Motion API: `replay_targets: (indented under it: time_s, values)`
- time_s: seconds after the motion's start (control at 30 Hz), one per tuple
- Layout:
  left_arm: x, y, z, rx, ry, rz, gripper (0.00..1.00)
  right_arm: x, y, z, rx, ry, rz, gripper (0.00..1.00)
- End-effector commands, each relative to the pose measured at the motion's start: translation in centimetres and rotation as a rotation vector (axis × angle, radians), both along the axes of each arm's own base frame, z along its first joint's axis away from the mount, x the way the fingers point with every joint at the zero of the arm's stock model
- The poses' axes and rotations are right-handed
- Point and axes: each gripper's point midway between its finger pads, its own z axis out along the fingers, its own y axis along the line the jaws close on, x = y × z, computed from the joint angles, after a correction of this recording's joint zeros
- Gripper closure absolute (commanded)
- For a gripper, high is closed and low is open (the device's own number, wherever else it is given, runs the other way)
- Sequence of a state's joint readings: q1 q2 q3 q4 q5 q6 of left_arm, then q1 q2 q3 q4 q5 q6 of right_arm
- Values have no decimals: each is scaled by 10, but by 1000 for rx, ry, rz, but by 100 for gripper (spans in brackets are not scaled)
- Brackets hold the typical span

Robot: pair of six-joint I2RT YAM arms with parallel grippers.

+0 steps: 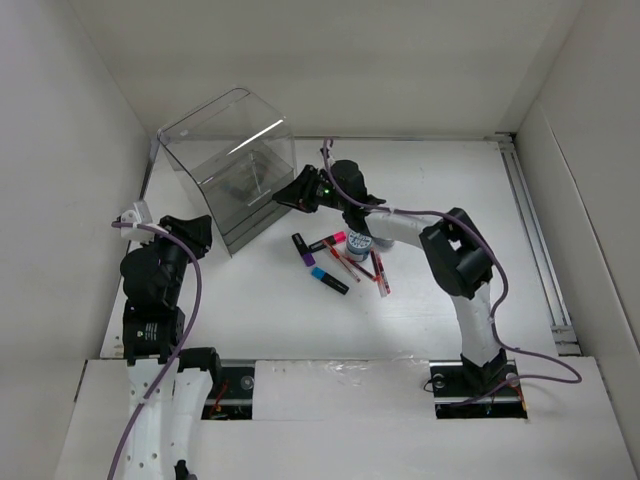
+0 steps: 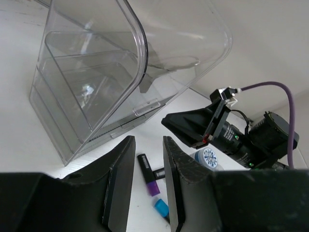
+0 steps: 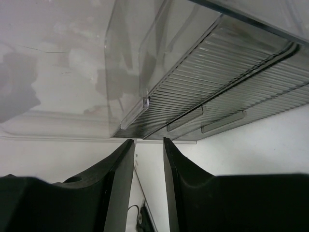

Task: Sort the stationery into containers
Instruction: Open the drawer

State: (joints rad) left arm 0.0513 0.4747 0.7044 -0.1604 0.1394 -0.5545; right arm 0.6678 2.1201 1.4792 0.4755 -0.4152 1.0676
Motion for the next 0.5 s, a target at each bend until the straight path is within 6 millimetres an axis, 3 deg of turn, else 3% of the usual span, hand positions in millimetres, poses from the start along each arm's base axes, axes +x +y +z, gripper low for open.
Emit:
replay_targets:
  time_s: [0.0,0.17,0.2,0.23,0.27,0.33,0.47]
  values:
    - [1,-6,15,1,-58,-35,74,-3,13,46,96,-104,59,64]
    - [0,-12,18,1,-69,-65,74,1,20,37,98,-104,80,64]
    - [0,-12,18,1,-69,-65,74,0,21,43,111,-106,89,64]
    - [0,-12,18,1,-69,-65,74,1,22,35,103,-95,89,64]
    - [0,-13,18,0,-69,-74,74,2,23,42,115,-98,88,64]
    - [0,-13,18,0,-69,-74,74,4,26,32,111,-78,98,64]
    - [-1,-16,22,1,-78,-84,74,7,30,36,123,-92,108,64]
